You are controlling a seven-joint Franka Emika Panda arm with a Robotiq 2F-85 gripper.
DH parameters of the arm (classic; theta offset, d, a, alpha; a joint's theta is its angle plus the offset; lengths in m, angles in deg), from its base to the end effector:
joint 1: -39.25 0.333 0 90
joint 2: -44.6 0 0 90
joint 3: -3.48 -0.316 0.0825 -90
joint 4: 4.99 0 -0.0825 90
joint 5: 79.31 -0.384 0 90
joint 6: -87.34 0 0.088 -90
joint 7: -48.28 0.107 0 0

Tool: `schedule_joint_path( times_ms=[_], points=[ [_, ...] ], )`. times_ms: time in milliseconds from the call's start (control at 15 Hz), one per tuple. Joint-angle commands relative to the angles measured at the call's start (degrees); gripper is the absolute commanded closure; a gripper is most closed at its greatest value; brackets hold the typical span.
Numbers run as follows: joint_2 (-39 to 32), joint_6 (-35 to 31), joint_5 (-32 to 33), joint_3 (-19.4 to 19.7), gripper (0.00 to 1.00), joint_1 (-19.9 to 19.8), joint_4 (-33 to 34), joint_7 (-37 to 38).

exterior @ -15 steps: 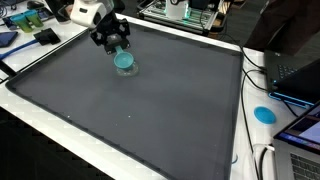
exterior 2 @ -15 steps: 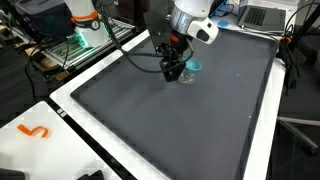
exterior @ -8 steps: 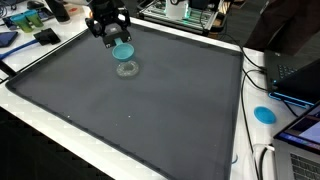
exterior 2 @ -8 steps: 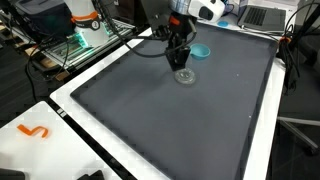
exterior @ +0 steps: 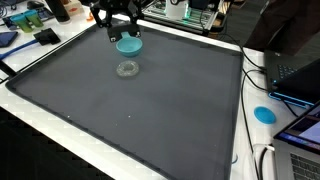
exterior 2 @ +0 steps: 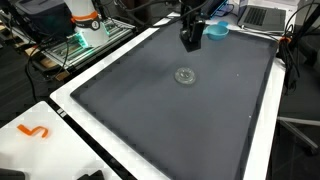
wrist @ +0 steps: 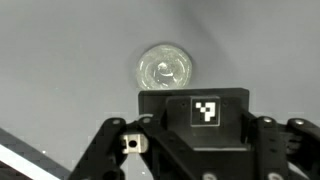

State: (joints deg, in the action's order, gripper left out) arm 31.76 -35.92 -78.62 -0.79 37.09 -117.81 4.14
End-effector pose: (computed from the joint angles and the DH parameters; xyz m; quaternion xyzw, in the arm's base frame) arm 0.5939 0.0199 0.3557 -0.9184 -0.3951 0.0180 0.0105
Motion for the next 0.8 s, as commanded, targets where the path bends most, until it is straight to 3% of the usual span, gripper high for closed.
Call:
schedule_joint_path(
  times_ms=[0,333,733],
  points=[
    [2.33,-5.0,2.05,-0.37,0.69,2.73,-3.02,7.58],
    [1.06,-9.79,9.28,-0.76,0.69,6.41,-3.24,19.02],
    [-0.45,-8.42,17.75,-0.59,0.69,9.15,-2.43,29.04]
  ],
)
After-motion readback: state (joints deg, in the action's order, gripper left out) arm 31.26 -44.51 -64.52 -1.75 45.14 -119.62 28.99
